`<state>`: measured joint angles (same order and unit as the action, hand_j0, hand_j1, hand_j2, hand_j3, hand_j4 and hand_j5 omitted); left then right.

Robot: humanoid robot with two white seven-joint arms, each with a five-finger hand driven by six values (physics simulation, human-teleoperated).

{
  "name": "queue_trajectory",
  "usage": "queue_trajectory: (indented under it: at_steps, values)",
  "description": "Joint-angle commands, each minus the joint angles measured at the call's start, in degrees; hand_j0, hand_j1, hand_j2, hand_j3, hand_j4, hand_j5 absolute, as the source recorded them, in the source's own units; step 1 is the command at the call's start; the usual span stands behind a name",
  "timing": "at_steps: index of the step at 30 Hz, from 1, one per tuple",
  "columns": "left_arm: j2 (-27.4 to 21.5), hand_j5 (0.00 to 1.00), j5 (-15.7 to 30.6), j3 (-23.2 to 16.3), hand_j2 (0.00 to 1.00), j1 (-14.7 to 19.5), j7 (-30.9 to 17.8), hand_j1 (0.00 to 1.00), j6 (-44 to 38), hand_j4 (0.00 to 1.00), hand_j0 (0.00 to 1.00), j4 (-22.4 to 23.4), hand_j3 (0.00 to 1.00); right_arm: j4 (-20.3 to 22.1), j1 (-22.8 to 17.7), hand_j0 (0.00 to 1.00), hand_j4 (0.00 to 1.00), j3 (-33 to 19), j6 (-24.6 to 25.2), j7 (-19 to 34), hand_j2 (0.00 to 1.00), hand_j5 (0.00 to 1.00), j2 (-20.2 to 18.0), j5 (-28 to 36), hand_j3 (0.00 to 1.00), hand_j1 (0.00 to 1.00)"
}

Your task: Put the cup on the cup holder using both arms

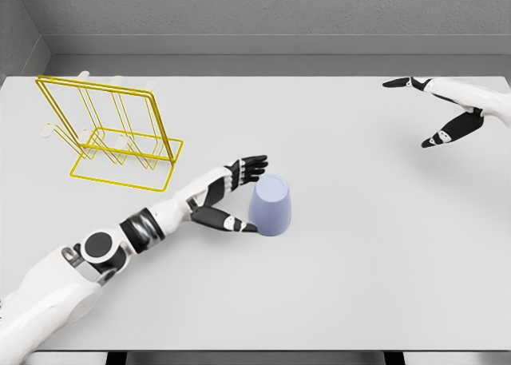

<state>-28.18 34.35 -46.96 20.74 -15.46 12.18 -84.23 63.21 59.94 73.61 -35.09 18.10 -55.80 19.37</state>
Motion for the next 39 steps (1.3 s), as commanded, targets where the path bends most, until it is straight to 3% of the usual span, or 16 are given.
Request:
queue_trajectory:
  at_steps: [1,32,37,39]
  values:
    - [0.8,1.0,-0.5,-0.3,1.0,0.0,0.0,1.0,0.0,1.0,1.0,0.1,1.0,-0.1,0.0,1.0,1.0,-0.1,0.1,0.0,1.0,1.0,0.0,0.4,1.0,1.0]
    - [3.3,1.0,-1.5,-0.5,1.0,0.4,0.5,1.0,-1.6,1.0,1.0,0.6,1.0,-0.2,-0.7,1.0,1.0,0.1,0.1,0.0,1.0,1.0,-0.4,0.4,1.0,1.0]
    - [3.3,0.63,-1.5,-0.5,0.63,0.4,0.5,0.63,-1.9,0.63,0.63,0.6,0.63,-0.2,-0.8,1.0,1.0,0.1,0.1,0.0,1.0,1.0,-0.3,0.4,1.0,1.0]
    - [3.3,0.6,-1.5,-0.5,0.6,0.4,0.5,0.6,-1.8,0.6,0.6,0.6,0.6,-0.2,-0.8,1.0,1.0,0.2,0.1,0.1,1.0,1.0,-0.3,0.4,1.0,1.0]
